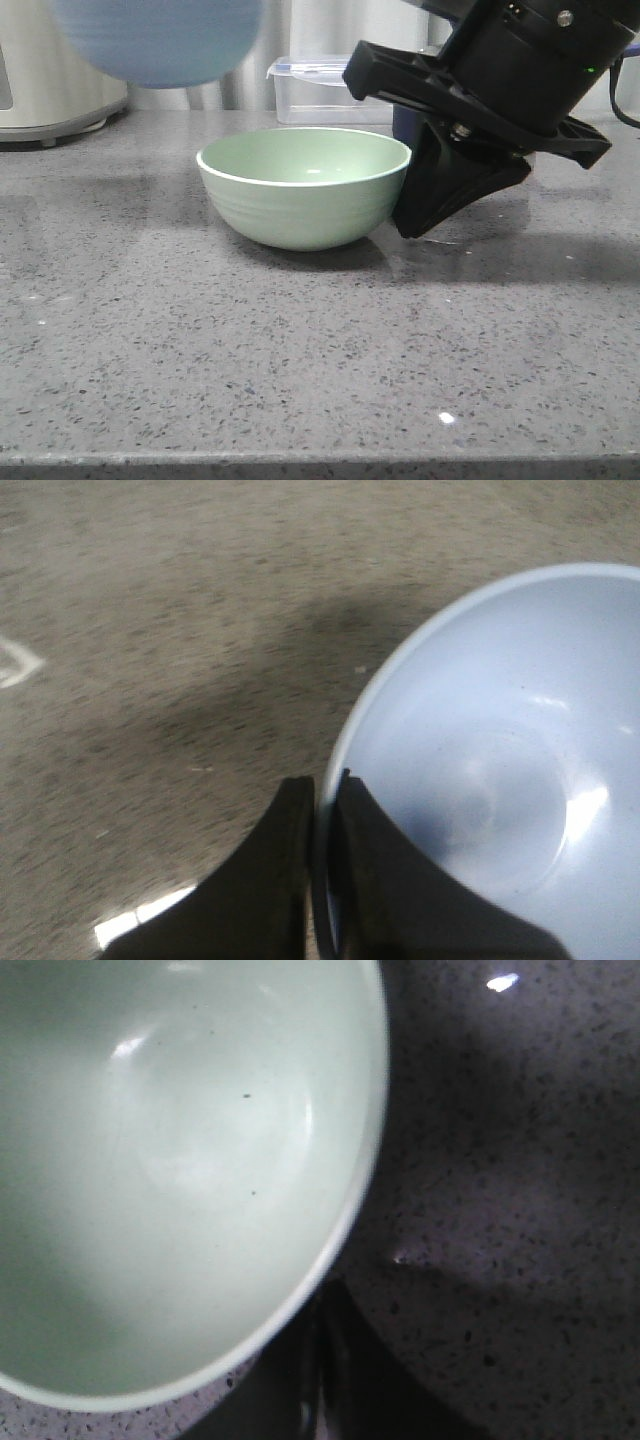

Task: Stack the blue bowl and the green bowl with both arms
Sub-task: 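Carry the blue bowl over the green bowl and lower it in, then release the blue bowl and lift both grippers away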

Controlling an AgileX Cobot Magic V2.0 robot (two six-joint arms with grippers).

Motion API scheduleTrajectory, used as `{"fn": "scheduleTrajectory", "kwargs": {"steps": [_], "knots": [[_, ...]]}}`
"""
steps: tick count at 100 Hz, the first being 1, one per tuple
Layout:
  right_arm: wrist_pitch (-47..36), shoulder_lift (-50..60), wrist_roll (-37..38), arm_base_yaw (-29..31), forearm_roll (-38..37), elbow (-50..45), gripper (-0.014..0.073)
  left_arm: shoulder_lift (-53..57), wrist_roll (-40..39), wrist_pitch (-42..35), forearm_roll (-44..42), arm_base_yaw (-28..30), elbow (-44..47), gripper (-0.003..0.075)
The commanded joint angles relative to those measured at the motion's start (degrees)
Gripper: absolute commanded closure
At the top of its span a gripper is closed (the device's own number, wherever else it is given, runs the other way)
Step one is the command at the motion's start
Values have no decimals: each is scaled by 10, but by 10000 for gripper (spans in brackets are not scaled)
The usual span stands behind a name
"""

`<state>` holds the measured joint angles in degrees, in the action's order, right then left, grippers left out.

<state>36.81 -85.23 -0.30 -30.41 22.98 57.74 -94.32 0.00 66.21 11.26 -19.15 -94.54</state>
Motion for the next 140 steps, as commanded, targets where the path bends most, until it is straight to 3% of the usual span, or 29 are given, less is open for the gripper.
{"fn": "scheduleTrajectory", "kwargs": {"steps": [1, 32, 92, 106, 123, 130, 140], "knots": [[-13, 18, -8, 0, 10, 12, 593, 1, -3, -6, 16, -32, -41, 741], [-13, 18, -8, 0, 10, 12, 593, -46, -3, 0, 19, -110, -67, 741], [-13, 18, -8, 0, 10, 12, 593, -49, -4, 16, 38, -110, -67, 734], [-13, 18, -8, 0, 10, 12, 593, -49, -4, 23, 41, -110, -67, 628], [-13, 18, -8, 0, 10, 12, 593, -49, -4, 26, 41, -110, -67, 422], [-13, 18, -8, 0, 10, 12, 593, -49, -4, 30, 41, -110, -67, 379], [-13, 18, -8, 0, 10, 12, 593, -49, -4, 29, 41, -110, -67, 378]]}}
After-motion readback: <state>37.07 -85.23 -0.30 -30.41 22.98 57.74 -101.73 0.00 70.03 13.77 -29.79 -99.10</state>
